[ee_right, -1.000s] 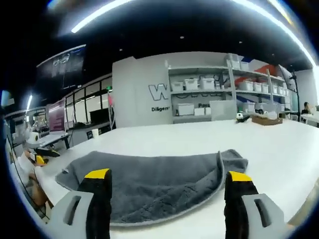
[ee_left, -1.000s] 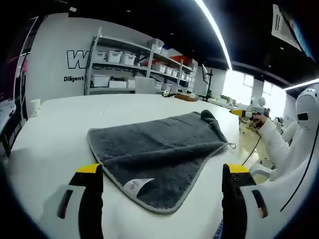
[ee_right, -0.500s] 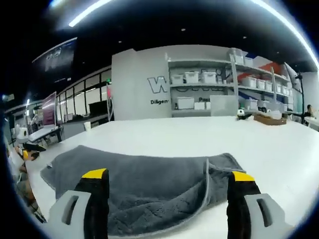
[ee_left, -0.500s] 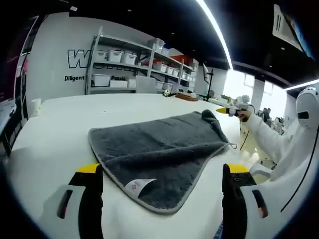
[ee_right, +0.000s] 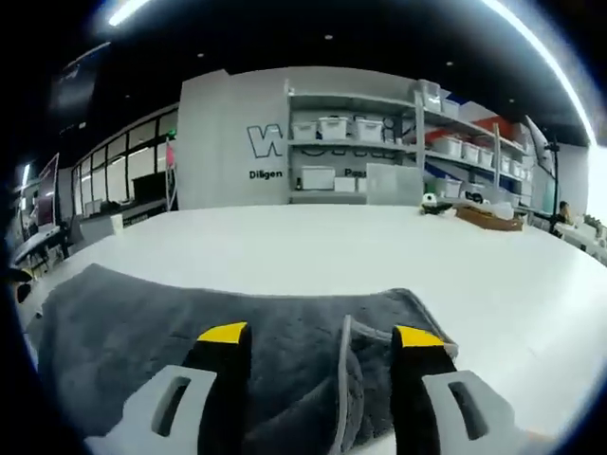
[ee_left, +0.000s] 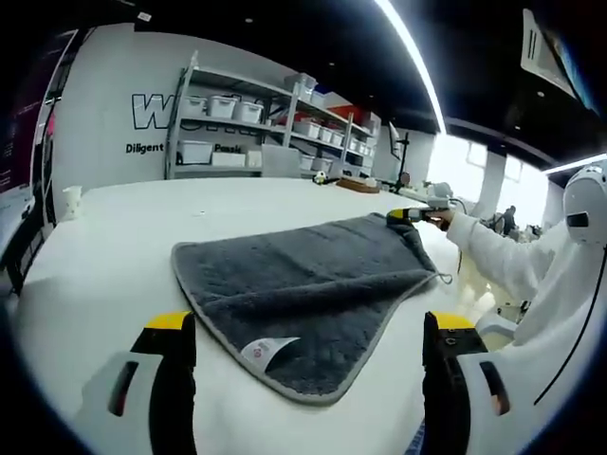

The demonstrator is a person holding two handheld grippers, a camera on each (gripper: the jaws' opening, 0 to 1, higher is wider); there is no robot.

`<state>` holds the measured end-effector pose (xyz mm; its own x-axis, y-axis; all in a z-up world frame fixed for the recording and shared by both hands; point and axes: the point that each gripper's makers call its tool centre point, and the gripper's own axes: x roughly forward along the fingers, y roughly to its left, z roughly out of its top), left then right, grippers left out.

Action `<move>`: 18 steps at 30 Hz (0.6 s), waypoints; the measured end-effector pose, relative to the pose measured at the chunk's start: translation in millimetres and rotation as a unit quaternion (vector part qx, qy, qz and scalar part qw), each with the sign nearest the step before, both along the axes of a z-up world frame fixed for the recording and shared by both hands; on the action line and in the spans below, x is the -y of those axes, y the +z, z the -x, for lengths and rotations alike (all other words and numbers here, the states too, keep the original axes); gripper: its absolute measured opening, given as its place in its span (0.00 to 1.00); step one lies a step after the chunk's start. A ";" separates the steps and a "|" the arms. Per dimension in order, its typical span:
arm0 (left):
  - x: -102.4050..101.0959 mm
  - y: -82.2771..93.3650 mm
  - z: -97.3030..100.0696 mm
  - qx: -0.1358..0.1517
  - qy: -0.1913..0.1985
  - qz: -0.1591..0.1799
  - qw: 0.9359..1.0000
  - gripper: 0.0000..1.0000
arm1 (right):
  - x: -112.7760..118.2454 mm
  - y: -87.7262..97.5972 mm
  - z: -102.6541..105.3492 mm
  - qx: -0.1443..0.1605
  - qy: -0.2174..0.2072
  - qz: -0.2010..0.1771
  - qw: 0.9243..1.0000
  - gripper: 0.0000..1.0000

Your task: Open the folded towel by lifting each exposed corner and separating the folded layers until the towel lies flat within the target outline without major curled edges

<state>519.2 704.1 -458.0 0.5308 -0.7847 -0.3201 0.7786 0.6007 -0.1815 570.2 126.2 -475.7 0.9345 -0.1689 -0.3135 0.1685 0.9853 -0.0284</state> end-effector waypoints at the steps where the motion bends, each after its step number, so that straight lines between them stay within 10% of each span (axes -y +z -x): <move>1: 0.1 -0.3 0.2 0.000 0.000 0.000 1.000 0.98 | 0.2 -0.2 0.0 0.000 -0.001 0.001 1.000 0.41; 8: 0.3 -1.3 -1.1 -0.001 -0.001 0.001 1.000 0.98 | 10.7 1.2 9.9 0.010 -0.032 -0.011 0.999 0.01; 18: -4.6 -3.7 -3.1 -0.002 0.002 0.005 1.000 0.98 | 46.5 0.9 66.5 0.037 -0.113 -0.036 0.992 0.00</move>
